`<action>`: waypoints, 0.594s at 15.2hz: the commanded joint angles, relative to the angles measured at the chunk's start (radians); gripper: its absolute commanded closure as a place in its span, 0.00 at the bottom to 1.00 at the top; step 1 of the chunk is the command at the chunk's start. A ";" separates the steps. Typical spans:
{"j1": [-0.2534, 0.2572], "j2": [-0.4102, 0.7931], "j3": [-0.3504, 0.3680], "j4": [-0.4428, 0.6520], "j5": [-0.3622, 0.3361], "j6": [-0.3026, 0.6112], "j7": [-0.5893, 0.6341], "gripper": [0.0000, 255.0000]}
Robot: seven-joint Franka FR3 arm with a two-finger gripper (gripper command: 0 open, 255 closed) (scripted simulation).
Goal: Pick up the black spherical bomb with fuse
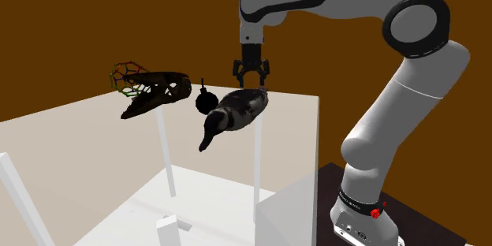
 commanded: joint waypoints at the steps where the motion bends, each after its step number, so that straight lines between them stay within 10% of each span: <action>1: 0.012 0.070 0.032 0.079 -0.008 -0.011 0.043 0.00; 9: 0.084 0.400 0.141 0.508 -0.102 -0.134 0.213 0.00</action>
